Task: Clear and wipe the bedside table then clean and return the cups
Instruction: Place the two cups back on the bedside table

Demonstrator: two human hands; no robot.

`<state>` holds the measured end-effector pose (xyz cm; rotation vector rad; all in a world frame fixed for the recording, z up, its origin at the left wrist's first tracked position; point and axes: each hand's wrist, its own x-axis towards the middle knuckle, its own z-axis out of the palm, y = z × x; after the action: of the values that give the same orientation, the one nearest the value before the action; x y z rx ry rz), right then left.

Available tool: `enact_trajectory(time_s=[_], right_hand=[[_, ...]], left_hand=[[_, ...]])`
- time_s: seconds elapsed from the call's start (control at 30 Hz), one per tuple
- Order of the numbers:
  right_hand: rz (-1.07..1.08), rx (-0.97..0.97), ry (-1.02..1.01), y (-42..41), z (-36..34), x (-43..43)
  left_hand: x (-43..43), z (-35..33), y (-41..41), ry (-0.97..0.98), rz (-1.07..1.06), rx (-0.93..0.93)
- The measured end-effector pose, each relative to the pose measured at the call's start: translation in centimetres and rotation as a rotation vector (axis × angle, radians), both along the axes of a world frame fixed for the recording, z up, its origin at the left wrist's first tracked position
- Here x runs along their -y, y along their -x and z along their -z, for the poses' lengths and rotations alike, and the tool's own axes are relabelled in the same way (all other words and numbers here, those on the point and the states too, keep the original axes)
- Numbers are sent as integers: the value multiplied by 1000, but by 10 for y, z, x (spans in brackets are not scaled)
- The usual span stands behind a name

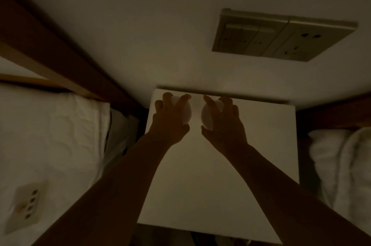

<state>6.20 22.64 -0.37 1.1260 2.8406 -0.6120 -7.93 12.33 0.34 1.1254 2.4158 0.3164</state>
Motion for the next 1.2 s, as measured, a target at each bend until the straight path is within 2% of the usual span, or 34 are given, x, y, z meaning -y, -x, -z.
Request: enact_trajectory(time_s=[0.13,0.27,0.47,0.7,0.9,1.07,1.2], right_hand=[[-63,53,-36,-1,-12,1],[-177,18,-86,-4,-35,37],[-335,-69,115,4,-55,142],[-562,16,324,46,-38,272],[-587,57,545,107,-21,333],[-713,34,470,167,-14,368],[-904,44,258,194,-4,382]], left_hand=[[4,-10,-1,41,-33,65],[45,-26,-12,-103,-158,98],[162,-38,-32,-163,-394,186],[342,-27,-65,-51,-676,350],[468,6,-104,-36,-1016,382],[514,22,-97,-88,-1245,229],[522,30,-63,-198,-1277,115]])
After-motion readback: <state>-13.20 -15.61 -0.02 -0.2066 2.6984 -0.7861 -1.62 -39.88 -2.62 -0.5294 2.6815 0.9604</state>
